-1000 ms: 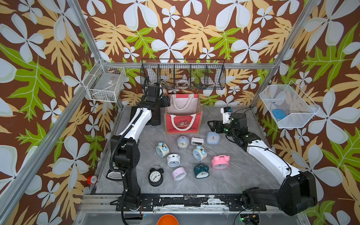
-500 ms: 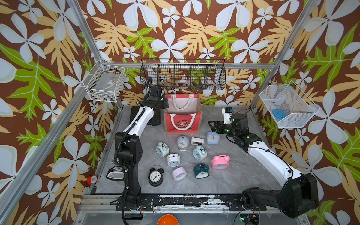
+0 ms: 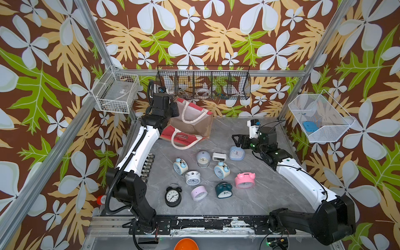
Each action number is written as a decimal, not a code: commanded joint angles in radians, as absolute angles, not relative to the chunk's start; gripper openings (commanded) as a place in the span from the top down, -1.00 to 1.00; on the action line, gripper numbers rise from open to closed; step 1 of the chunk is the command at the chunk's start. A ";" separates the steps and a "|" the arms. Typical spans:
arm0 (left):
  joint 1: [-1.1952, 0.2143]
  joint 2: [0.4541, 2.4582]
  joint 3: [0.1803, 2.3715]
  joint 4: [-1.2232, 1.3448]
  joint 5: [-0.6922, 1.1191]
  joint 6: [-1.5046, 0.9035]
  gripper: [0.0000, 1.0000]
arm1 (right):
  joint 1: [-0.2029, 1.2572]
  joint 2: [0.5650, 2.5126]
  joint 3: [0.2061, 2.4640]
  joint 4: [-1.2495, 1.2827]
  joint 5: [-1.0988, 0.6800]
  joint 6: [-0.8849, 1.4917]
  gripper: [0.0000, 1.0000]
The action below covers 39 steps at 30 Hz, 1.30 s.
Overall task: Put the alarm clock into the canvas bag
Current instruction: Pick up the canvas bag from the center of the board, then place the canvas bag at the center of the board.
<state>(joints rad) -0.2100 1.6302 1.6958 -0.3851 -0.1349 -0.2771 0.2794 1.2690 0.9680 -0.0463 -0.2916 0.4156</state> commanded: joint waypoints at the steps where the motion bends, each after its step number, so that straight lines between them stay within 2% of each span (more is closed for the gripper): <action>1: -0.184 1.560 1.618 -0.329 -0.155 -0.323 1.00 | 0.282 1.261 0.963 -0.044 -0.308 0.431 -0.58; 8: -0.120 1.418 1.404 -0.328 -0.176 -0.440 1.00 | 0.335 1.254 0.975 -0.048 -0.295 0.448 -0.57; 12: -0.109 1.358 1.335 -0.375 -0.197 -0.501 1.00 | 0.448 1.297 1.012 -0.048 -0.201 0.514 -0.55; 21: -0.106 1.251 1.247 -0.463 -0.243 -0.540 1.00 | 0.773 1.563 1.263 -0.077 0.032 0.693 -0.67; 27: -0.104 1.237 1.217 -0.487 -0.216 -0.536 1.00 | 0.833 1.721 1.406 -0.084 0.058 0.854 -0.86; 30: -0.104 1.242 1.208 -0.493 -0.210 -0.529 1.00 | 0.833 1.770 1.455 -0.109 0.074 0.918 -0.88; 33: -0.104 1.238 1.200 -0.501 -0.208 -0.517 1.00 | 0.833 1.796 1.482 -0.123 0.094 0.958 -0.75; 39: -0.103 1.214 1.165 -0.520 -0.232 -0.496 1.00 | 0.834 1.854 1.558 -0.151 0.122 0.935 -0.09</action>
<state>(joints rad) -0.1059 1.2224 1.1740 -0.5037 -0.2203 -0.5159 0.8330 1.8381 1.5352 -0.1280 0.0822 0.9382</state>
